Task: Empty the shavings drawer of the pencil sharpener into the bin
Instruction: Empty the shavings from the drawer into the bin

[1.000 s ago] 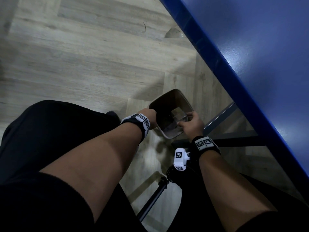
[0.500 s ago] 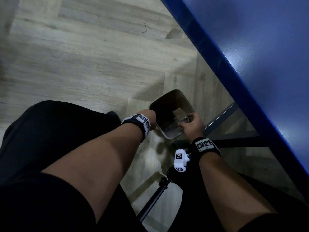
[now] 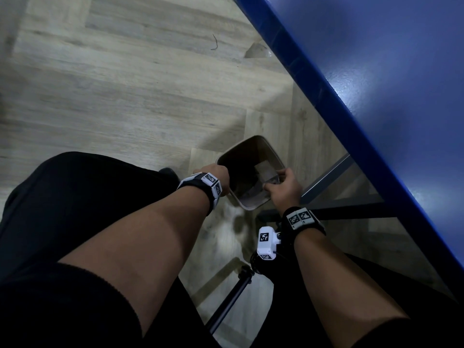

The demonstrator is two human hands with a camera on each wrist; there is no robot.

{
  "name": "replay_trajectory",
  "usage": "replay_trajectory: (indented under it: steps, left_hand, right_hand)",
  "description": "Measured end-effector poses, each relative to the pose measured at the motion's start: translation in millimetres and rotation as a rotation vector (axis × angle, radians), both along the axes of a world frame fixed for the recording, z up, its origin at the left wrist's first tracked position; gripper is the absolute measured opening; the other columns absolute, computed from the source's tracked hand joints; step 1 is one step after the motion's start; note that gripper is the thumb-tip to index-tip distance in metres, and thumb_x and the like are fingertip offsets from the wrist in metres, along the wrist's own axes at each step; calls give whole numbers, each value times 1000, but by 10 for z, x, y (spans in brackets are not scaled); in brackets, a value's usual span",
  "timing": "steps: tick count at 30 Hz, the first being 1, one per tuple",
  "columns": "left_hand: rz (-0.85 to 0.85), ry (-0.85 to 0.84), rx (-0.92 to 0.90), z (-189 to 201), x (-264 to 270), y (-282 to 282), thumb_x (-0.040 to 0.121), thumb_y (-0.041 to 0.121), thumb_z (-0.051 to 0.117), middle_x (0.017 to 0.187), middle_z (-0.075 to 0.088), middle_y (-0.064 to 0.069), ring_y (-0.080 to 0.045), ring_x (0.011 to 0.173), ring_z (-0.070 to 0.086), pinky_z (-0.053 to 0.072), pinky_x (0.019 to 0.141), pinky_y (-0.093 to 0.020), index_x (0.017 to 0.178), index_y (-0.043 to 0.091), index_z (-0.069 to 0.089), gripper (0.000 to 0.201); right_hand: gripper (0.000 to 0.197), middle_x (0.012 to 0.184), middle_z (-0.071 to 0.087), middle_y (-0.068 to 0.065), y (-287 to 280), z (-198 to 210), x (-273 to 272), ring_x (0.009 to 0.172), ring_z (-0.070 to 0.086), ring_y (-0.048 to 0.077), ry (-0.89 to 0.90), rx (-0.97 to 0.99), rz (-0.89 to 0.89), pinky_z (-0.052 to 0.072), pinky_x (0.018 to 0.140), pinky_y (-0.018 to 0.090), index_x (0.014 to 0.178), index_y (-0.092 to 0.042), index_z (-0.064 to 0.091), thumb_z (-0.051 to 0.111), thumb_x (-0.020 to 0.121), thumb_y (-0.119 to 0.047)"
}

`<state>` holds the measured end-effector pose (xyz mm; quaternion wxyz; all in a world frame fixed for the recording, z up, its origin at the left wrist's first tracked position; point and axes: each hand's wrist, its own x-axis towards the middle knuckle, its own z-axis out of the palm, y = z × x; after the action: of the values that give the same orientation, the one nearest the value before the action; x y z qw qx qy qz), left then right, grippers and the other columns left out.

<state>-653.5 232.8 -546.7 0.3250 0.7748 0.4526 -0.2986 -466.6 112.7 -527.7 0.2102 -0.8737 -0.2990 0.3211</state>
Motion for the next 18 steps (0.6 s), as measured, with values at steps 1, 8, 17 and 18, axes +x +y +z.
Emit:
replay_trajectory:
  steps: [1,8,17,18]
  left_hand:
    - [8,7,-11,37,-10,2,76,19,64,73,63,-4,-34,78,73,66,77,-44,83,17,68,8]
    - [75,109,-105,-549,-8,65,60,28,73,69,57,-2,-39,80,75,64,73,-60,69,22,56,20]
    - [76,64,-134,-811,29,69,61,36,79,70,63,5,-26,73,73,65,74,-51,81,24,68,26]
    - [68,62,-149,-782,29,77,64,35,80,70,65,4,-23,70,70,65,75,-49,84,21,70,26]
  right_hand:
    - [43,104,73,2,12,4,-3,91,71,21,4,-2,5,50,67,18,106,-21,66,94,76,-8]
    - [42,104,73,2,1,25,-68,93,71,22,-29,25,22,47,67,18,114,-16,69,90,79,-5]
    - [36,99,76,4,-32,81,-225,91,74,26,-35,67,63,62,78,41,106,-19,67,86,76,-10]
    - [39,101,77,5,-39,110,-209,93,74,26,-10,60,21,63,81,42,109,-18,68,90,77,-13]
